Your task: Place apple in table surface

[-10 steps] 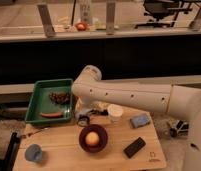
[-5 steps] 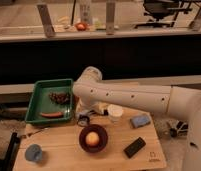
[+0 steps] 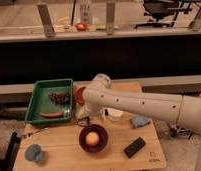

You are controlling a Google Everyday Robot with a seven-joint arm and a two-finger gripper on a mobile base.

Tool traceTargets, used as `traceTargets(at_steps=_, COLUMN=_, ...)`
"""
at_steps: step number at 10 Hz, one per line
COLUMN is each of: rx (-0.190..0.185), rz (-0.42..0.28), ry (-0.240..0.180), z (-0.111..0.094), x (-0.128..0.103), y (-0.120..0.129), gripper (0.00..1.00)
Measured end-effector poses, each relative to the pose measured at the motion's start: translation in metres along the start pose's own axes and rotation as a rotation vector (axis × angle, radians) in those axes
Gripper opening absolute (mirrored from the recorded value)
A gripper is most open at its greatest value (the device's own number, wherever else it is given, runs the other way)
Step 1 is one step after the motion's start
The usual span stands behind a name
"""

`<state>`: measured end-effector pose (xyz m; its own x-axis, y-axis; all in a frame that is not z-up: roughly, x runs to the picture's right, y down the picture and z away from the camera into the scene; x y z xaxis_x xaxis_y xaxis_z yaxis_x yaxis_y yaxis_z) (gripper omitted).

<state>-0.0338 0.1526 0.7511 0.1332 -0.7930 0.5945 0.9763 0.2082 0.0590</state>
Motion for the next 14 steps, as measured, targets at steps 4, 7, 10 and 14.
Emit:
traceTargets(at_steps=4, rx=0.032, rz=0.009, ry=-0.061, z=0.026, x=-0.017, y=-0.002, gripper=0.8)
traceTargets(at_steps=7, rx=0.046, rz=0.016, ry=-0.089, z=0.034, x=-0.027, y=-0.002, gripper=0.74)
traceTargets(at_steps=10, rx=0.056, rz=0.023, ry=-0.103, z=0.038, x=-0.033, y=0.002, gripper=0.63)
traceTargets(at_steps=14, rx=0.067, rz=0.03, ry=-0.121, z=0.045, x=-0.038, y=0.005, gripper=0.74)
